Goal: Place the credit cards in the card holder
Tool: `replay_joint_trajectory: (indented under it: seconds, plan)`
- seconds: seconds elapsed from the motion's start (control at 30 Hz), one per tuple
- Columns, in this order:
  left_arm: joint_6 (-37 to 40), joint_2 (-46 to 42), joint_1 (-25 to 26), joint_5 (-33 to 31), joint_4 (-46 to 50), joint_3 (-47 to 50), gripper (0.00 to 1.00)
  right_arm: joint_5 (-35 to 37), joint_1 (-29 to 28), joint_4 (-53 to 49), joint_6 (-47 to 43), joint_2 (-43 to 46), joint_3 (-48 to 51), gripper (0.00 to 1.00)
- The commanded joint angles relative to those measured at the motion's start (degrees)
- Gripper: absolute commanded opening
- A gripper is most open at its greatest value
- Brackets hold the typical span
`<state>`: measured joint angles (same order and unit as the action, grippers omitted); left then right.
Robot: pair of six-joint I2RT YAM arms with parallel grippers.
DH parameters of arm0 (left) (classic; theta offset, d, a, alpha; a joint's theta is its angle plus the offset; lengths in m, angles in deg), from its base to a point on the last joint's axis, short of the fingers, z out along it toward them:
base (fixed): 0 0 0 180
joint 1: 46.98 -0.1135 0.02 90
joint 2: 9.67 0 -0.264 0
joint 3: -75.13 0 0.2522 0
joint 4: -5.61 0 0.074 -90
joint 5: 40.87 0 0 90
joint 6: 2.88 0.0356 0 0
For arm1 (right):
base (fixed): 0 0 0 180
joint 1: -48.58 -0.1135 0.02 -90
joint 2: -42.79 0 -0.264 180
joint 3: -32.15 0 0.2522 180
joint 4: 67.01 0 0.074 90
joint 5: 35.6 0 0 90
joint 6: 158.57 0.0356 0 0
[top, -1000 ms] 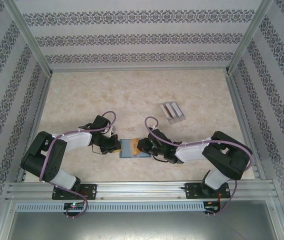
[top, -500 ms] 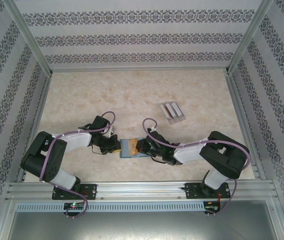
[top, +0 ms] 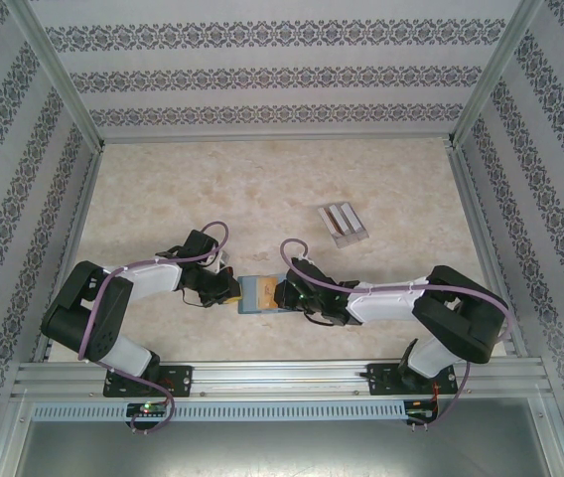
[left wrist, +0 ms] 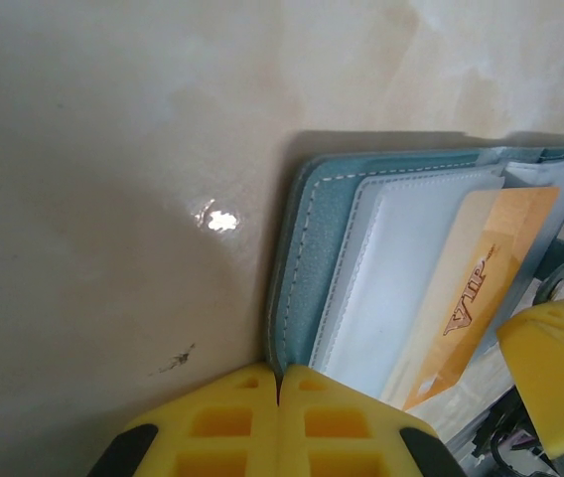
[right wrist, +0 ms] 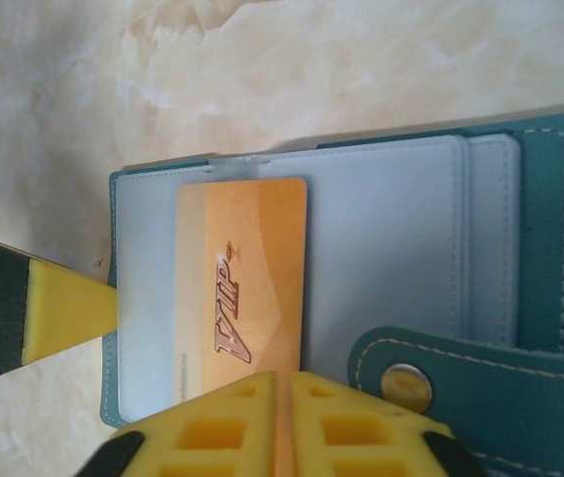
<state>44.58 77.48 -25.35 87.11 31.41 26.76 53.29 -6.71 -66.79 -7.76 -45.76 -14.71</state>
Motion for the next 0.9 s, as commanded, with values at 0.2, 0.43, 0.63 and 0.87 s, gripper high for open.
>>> replay_joint_trajectory:
  seconds: [0.2,0.43,0.63,0.87]
  plan:
    - [-0.98,1.9,0.24,-1.6,-2.0,1.37,0.0,-3.9,-1.37,-0.05,0.08,-8.53,-7.32,0.05]
    - [-0.96,1.29,0.3,-1.56,-2.08,1.47,0.0,-2.07,-1.66,-4.42,-3.95,-3.21,-8.07,0.2]
    - [-0.6,1.12,0.26,-1.77,-1.74,1.36,0.0,0.69,-1.14,-8.69,-5.78,1.38,-5.59,0.24]
    - [-1.05,1.1,0.26,-1.33,-2.45,1.72,0.0,-1.53,-1.48,-7.32,-4.94,-3.64,-7.28,0.29]
